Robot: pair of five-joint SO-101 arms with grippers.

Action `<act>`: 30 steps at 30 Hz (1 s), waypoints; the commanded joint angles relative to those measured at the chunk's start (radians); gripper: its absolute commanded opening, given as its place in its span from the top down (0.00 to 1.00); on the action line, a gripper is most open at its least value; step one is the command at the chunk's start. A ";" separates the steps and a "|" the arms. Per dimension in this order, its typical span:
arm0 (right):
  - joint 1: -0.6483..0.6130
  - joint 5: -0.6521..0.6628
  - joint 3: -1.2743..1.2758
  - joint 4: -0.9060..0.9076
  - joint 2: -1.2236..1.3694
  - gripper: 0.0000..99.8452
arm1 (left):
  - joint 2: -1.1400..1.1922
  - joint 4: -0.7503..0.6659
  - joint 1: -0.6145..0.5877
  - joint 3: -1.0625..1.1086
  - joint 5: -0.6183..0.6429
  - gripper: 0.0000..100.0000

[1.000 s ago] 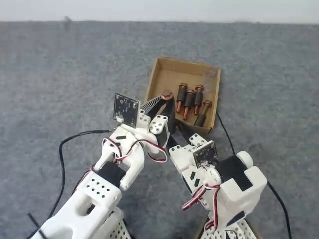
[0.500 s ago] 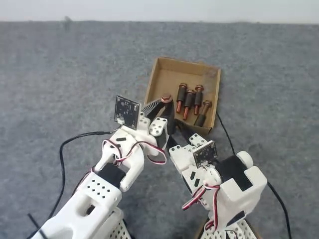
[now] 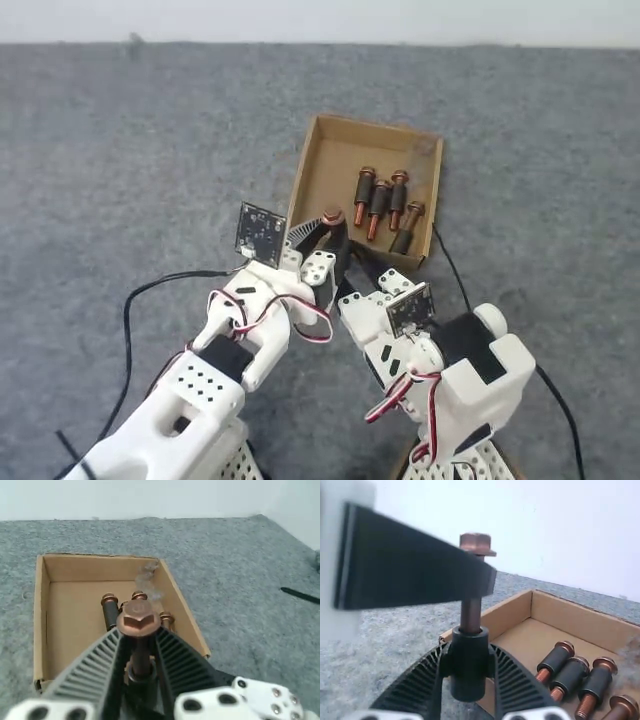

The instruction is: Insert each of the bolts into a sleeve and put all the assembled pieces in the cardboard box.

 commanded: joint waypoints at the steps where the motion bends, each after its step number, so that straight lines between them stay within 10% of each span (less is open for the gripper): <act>1: -0.001 0.023 0.032 -0.005 -0.051 0.99 | -0.006 -0.025 -0.006 0.005 0.002 0.99; 30: 0.001 0.025 0.032 0.002 -0.051 0.99 | -0.014 -0.026 0.006 0.110 0.006 0.96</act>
